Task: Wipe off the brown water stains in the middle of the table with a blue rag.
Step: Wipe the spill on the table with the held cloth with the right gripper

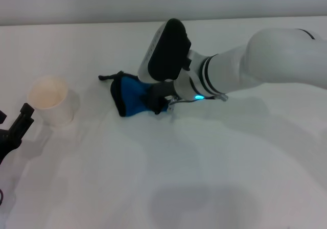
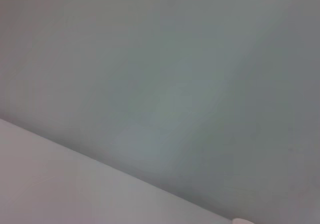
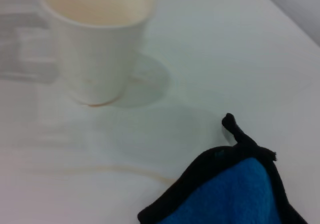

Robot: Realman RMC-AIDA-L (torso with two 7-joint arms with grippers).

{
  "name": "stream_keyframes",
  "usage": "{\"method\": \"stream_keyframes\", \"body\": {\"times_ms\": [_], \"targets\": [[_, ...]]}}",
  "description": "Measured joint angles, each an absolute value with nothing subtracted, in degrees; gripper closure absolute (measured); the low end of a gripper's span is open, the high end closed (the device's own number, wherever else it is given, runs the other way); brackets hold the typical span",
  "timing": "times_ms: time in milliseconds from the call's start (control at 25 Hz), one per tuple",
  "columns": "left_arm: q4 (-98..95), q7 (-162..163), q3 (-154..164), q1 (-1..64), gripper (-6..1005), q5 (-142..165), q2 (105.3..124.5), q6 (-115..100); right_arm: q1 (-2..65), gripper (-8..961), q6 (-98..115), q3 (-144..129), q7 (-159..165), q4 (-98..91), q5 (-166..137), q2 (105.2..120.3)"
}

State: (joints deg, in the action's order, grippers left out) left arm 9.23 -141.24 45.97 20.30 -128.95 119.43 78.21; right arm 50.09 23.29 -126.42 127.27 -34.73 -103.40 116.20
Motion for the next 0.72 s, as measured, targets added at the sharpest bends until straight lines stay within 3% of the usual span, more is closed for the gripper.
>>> {"method": "stream_keyframes", "body": {"times_ms": [720], "targets": [[9.23, -140.86, 45.88, 20.75, 109, -129.02, 119.44, 78.22, 49.0, 833, 20.6, -119.88, 127.27, -30.94, -102.88, 116.19]]}}
